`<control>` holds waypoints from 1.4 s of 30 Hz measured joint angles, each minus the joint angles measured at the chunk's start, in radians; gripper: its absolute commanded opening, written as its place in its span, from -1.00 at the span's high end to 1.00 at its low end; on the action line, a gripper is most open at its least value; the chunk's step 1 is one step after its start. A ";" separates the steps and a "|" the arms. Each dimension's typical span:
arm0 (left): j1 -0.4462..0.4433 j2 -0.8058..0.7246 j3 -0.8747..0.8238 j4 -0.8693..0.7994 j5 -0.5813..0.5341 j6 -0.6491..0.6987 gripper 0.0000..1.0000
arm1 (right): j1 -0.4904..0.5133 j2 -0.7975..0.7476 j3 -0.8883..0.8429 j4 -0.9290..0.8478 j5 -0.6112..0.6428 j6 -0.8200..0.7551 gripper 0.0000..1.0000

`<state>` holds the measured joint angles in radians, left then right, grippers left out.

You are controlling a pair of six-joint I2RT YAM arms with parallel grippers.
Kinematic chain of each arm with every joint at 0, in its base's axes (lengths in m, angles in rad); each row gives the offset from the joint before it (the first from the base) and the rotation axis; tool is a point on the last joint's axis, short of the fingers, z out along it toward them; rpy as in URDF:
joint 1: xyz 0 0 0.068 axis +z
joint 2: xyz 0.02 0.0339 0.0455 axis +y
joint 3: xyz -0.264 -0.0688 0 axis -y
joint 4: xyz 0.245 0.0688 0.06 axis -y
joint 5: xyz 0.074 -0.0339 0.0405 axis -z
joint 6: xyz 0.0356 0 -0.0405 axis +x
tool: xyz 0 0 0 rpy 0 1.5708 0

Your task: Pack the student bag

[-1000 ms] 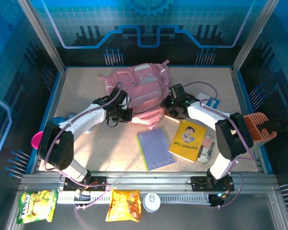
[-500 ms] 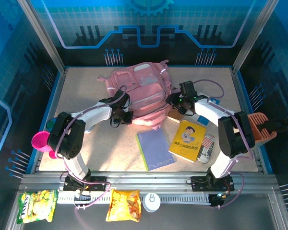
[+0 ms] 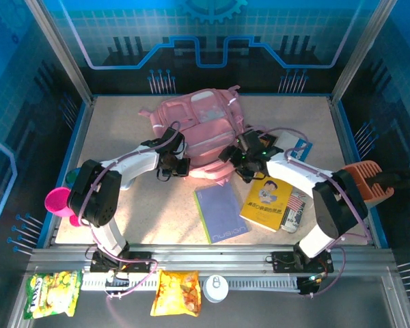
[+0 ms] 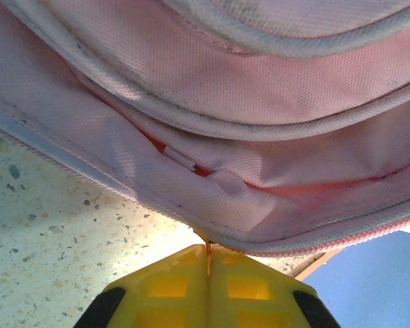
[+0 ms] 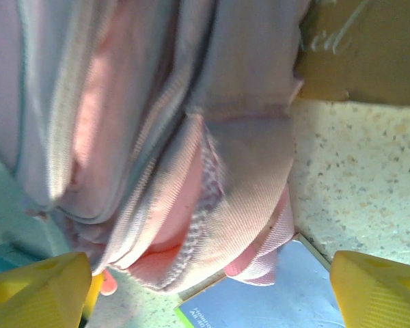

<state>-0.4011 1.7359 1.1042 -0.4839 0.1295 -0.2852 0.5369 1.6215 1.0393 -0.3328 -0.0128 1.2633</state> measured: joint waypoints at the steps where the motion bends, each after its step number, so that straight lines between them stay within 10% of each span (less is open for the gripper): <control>1: 0.000 0.000 0.000 0.000 0.000 0.000 1.00 | 0.013 0.014 0.008 -0.010 0.017 0.013 -0.85; 14: 0.000 0.000 0.000 0.000 0.011 0.000 1.00 | 0.047 0.198 0.211 -0.119 0.112 0.090 -0.87; 29: 0.005 -0.023 0.000 -0.006 -0.017 0.008 1.00 | 0.044 0.273 0.247 -0.138 0.119 0.091 0.25; 42: 0.100 -0.040 0.028 -0.006 -0.080 0.083 1.00 | -0.003 0.119 0.209 -0.092 0.142 -0.066 0.35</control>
<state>-0.3012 1.6955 1.1320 -0.4904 0.0490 -0.2020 0.5339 1.7409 1.2484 -0.4252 0.1287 1.1973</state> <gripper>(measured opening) 0.049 0.327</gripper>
